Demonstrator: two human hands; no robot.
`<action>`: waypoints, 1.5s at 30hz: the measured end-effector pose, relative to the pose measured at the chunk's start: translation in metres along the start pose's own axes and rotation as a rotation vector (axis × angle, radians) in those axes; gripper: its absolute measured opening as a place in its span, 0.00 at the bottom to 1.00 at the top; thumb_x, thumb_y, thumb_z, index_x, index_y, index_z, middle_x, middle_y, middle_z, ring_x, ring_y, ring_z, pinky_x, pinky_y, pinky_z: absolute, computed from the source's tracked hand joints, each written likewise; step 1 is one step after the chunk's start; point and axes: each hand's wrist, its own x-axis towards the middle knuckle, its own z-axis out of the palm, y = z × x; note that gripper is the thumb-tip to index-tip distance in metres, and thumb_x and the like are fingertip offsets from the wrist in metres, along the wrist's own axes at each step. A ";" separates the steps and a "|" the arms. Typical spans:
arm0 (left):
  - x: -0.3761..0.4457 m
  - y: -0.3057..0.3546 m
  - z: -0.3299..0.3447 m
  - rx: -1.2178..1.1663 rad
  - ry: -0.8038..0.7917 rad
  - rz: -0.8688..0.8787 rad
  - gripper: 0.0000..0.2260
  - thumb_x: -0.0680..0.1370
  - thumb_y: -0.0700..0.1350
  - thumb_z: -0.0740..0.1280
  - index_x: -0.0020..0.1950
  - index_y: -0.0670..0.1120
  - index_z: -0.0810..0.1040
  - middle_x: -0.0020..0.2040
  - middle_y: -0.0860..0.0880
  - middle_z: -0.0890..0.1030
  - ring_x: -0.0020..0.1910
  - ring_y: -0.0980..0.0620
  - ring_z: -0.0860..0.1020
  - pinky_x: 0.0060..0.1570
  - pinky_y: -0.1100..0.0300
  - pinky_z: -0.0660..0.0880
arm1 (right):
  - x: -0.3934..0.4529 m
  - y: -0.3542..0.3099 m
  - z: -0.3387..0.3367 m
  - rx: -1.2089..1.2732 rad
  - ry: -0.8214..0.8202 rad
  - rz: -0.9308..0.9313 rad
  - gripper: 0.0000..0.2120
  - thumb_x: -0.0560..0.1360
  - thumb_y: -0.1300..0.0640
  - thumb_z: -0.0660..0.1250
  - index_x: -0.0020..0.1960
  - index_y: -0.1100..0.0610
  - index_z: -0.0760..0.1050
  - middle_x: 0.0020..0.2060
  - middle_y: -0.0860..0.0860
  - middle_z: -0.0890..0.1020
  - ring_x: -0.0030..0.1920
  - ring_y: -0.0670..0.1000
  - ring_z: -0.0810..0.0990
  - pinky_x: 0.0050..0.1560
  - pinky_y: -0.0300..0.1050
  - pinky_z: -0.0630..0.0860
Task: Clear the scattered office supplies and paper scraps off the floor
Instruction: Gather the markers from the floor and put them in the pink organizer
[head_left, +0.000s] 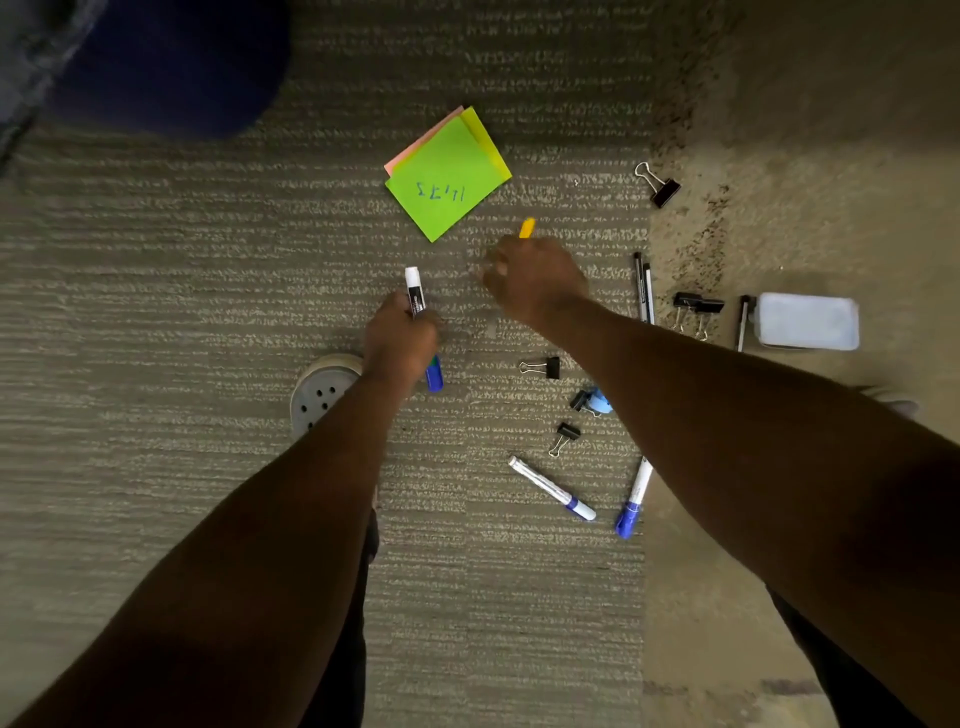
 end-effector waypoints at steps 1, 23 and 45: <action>0.000 0.000 0.000 -0.082 -0.013 -0.043 0.03 0.76 0.43 0.60 0.46 0.46 0.72 0.46 0.36 0.80 0.42 0.39 0.79 0.47 0.41 0.78 | -0.004 0.003 0.001 -0.070 0.013 0.010 0.15 0.78 0.50 0.61 0.58 0.57 0.76 0.51 0.61 0.80 0.51 0.62 0.79 0.46 0.49 0.76; -0.042 -0.008 0.040 -0.073 -0.188 -0.014 0.07 0.74 0.46 0.56 0.41 0.48 0.73 0.33 0.46 0.72 0.36 0.44 0.71 0.36 0.51 0.68 | -0.168 0.119 0.046 0.020 0.345 0.388 0.10 0.77 0.49 0.63 0.43 0.55 0.70 0.35 0.56 0.79 0.36 0.60 0.80 0.33 0.42 0.63; -0.122 -0.076 0.120 1.206 -0.470 0.970 0.11 0.77 0.40 0.62 0.58 0.48 0.75 0.53 0.46 0.78 0.42 0.46 0.81 0.33 0.56 0.71 | -0.235 0.173 0.114 0.361 -0.052 0.783 0.12 0.72 0.48 0.67 0.53 0.52 0.76 0.40 0.49 0.84 0.44 0.50 0.82 0.46 0.41 0.74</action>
